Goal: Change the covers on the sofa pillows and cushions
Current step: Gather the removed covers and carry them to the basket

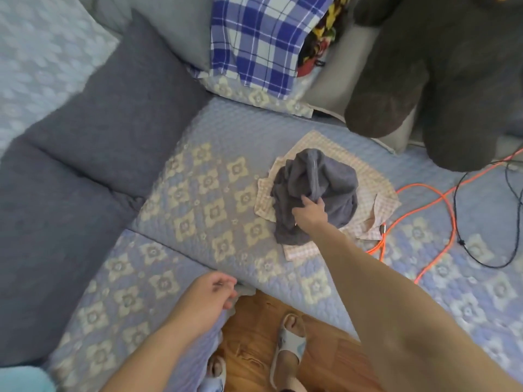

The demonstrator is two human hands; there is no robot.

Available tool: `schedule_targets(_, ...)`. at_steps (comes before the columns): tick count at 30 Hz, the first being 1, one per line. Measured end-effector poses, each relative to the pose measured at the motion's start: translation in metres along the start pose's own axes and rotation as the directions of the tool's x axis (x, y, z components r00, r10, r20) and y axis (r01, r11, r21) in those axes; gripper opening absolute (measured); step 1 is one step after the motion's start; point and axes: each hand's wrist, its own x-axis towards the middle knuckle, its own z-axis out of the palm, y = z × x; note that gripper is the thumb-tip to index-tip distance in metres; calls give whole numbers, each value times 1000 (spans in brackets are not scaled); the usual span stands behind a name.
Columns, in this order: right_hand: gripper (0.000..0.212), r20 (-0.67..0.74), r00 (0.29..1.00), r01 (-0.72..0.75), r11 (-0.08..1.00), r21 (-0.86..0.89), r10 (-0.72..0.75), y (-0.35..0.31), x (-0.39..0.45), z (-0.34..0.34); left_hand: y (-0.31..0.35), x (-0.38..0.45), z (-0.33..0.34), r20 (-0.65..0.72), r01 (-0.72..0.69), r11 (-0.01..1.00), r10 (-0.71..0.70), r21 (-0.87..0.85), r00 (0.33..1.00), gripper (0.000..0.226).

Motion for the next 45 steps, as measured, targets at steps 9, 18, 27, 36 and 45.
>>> schedule_targets(9, 31, 131, 880, 356, 815, 457, -457, -90, -251, 1, 18, -32, -36, -68, -440, 897, 442, 45, 895, 89)
schedule_targets(18, 16, -4, 998, 60, 849, 525, -68, -71, -222, 28, 17, -53, -248, -831, -103, 991, 129, 86, 542, 25)
schedule_targets(27, 27, 84, 988, -139, 975, 172, 126, 26, -102, 9, -1, 18, -112, -342, 43, 997, -62, -62, 938, 51)
schedule_targets(36, 43, 279, 934, -328, 852, 407, 226, 27, 16, -3, 11, 51, -18, -258, 139, 988, -116, 71, 959, 44)
schedule_targets(45, 33, -93, 695, 712, 700, -49, -713, -34, -92, -50, 98, 25, 5, -456, -212, 977, 193, 10, 869, 40)
